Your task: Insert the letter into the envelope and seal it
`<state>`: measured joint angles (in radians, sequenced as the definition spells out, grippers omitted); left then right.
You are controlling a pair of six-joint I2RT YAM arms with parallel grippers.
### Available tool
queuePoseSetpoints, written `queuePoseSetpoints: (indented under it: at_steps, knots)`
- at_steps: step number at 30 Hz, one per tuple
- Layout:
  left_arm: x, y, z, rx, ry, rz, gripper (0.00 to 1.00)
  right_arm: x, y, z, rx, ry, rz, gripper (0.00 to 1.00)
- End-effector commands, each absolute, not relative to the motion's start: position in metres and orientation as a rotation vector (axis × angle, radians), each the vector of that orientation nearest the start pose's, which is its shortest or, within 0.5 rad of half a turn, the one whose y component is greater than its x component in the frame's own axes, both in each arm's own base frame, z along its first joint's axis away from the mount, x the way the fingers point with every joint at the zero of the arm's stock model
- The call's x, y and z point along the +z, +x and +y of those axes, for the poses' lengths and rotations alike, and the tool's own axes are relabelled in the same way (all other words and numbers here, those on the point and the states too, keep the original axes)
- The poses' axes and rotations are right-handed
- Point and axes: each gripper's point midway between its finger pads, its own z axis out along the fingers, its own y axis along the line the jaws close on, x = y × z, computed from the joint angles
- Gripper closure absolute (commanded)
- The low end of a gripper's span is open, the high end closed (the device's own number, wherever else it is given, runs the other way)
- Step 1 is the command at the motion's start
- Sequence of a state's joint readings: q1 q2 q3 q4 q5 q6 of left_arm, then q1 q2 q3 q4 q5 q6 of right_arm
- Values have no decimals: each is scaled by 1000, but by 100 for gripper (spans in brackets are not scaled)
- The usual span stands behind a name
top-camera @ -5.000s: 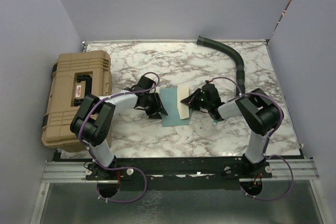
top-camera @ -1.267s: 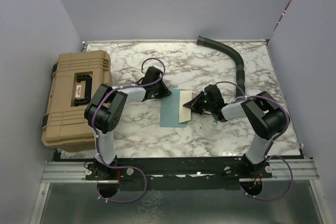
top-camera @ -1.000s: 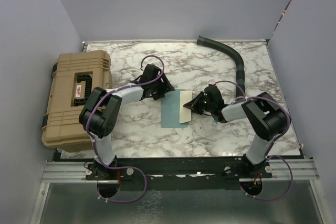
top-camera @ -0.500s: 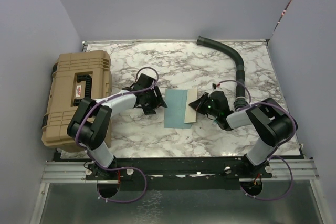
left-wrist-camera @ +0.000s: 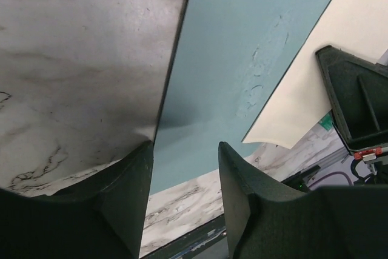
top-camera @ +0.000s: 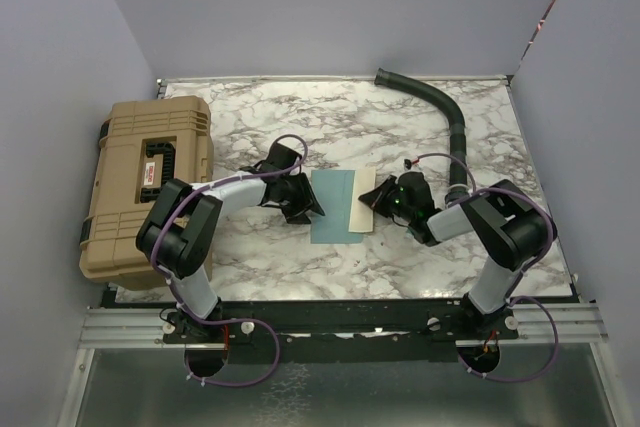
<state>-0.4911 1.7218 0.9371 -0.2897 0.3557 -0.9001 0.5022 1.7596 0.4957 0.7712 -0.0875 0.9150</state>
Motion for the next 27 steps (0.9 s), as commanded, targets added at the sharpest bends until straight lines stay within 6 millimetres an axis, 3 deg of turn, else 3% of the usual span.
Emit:
queuePoseSetpoints:
  at_steps: [1,13,27]
  knots:
    - [17,262,-255,-836,-474,2892,52,-11,315,236,905,439,2298,99]
    - [20,269,-260,-845,-494,2858,53,-11,306,247,912,406,2340,99]
    - [18,277,-259,-829,-507,2816,54,-33,277,264,993,642,2612,100]
